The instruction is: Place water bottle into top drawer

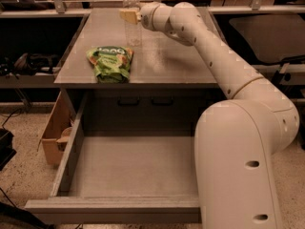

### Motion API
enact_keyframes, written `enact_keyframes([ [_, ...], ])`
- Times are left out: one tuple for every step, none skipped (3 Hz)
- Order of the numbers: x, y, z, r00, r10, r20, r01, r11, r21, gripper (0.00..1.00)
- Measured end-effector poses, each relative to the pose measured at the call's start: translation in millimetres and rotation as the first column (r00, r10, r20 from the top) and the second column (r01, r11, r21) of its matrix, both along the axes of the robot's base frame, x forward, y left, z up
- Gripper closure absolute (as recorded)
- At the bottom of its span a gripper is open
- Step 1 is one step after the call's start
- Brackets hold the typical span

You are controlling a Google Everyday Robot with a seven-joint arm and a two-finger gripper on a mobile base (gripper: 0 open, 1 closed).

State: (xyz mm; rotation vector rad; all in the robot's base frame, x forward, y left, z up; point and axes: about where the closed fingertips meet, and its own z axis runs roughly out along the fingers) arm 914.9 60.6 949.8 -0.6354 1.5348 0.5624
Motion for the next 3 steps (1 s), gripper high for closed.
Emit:
enact_keyframes([
  [0.0, 0.0, 0.0, 1.0000, 0.000, 0.000, 0.000, 1.000, 0.000, 0.72],
  [0.0, 0.1, 0.0, 1.0000, 0.000, 0.000, 0.000, 1.000, 0.000, 0.95],
  [0.0, 0.1, 0.0, 1.0000, 0.000, 0.000, 0.000, 1.000, 0.000, 1.00],
])
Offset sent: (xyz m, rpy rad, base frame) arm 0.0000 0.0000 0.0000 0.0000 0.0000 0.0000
